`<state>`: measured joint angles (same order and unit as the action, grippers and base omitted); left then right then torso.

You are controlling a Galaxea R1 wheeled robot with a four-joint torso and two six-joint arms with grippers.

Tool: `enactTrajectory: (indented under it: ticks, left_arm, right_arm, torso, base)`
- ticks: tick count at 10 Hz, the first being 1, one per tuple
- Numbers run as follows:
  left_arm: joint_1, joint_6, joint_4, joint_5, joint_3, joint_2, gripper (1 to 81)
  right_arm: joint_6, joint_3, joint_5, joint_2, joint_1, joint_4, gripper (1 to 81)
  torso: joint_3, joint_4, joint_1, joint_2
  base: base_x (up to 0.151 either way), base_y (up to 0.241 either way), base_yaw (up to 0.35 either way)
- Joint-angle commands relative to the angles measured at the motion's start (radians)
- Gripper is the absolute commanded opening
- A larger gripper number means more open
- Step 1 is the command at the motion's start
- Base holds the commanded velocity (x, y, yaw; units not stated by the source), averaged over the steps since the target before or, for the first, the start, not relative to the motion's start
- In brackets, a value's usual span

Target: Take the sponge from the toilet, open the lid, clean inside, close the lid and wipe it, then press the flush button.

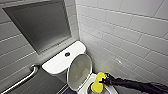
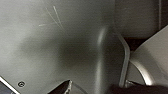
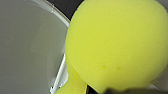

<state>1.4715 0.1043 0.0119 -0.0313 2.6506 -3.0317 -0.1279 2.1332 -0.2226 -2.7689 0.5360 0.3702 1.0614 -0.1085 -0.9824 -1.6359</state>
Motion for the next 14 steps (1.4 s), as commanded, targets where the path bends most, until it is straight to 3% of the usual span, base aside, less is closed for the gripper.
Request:
enactTrajectory:
  ticks: [1,4,9,14]
  left_arm:
    - [0.014,0.002,-0.044,-0.082,-0.146,0.092,81.1]
    - [0.014,0.002,-0.044,-0.084,-0.147,0.089,81.1]
    - [0.014,0.002,-0.046,-0.087,-0.147,0.091,81.1]
    - [0.014,0.002,-0.046,-0.084,-0.147,0.085,81.1]
  right_arm:
    - [0.004,0.045,-0.072,-0.053,-0.182,-0.013,1.0]
    - [0.002,0.1,-0.11,-0.126,-0.231,-0.02,1.0]
    - [-0.001,0.293,-0.097,-0.246,-0.205,-0.034,1.0]
    - [-0.001,0.307,-0.098,-0.324,-0.176,-0.037,1.0]
  torso:
    - [0.0,0.0,0.0,0.0]
    - [0.0,0.0,0.0,0.0]
    - [0.0,0.0,0.0,0.0]
    - [0.0,0.0,0.0,0.0]
  base:
    - [0.0,0.0,0.0]
    - [0.0,0.0,0.0]
    - [0.0,0.0,0.0]
    - [0.0,0.0,0.0]
